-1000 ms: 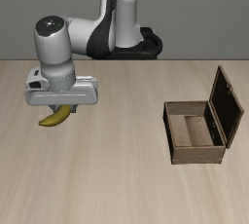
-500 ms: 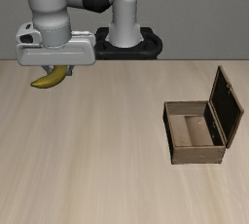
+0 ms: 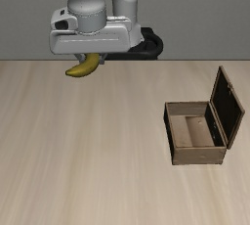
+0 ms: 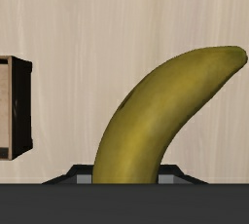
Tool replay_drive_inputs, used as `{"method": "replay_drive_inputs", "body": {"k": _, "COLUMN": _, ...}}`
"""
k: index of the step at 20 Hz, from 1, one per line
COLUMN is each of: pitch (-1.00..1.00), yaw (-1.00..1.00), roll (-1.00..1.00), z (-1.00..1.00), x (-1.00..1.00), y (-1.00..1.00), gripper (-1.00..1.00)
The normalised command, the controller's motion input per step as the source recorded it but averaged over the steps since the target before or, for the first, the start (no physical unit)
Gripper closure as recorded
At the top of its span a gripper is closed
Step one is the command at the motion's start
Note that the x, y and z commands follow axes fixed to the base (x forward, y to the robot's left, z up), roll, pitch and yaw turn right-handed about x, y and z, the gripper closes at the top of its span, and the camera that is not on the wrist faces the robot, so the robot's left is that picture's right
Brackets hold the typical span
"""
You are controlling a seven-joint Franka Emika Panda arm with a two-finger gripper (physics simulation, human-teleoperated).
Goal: Pick up the banana and place it in the box
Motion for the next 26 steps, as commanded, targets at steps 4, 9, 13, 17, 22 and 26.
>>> {"method": "replay_drive_inputs", "body": {"k": 4, "pitch": 0.0, "yaw": 0.0, "roll": 0.0, "z": 0.0, "x": 0.0, "y": 1.0, "gripper": 1.0}}
{"method": "replay_drive_inputs", "body": {"k": 9, "pitch": 0.0, "yaw": 0.0, "roll": 0.0, "z": 0.0, "x": 0.0, "y": 1.0, "gripper": 1.0}}
{"method": "replay_drive_inputs", "body": {"k": 13, "pitch": 0.0, "yaw": 0.0, "roll": 0.0, "z": 0.0, "x": 0.0, "y": 1.0, "gripper": 1.0}}
{"method": "replay_drive_inputs", "body": {"k": 17, "pitch": 0.0, "yaw": 0.0, "roll": 0.0, "z": 0.0, "x": 0.0, "y": 1.0, "gripper": 1.0}}
{"method": "replay_drive_inputs", "body": {"k": 22, "pitch": 0.0, "yaw": 0.0, "roll": 0.0, "z": 0.0, "x": 0.0, "y": 1.0, "gripper": 1.0}}
{"method": "replay_drive_inputs", "body": {"k": 26, "pitch": 0.0, "yaw": 0.0, "roll": 0.0, "z": 0.0, "x": 0.25, "y": 0.5, "gripper": -1.0}}
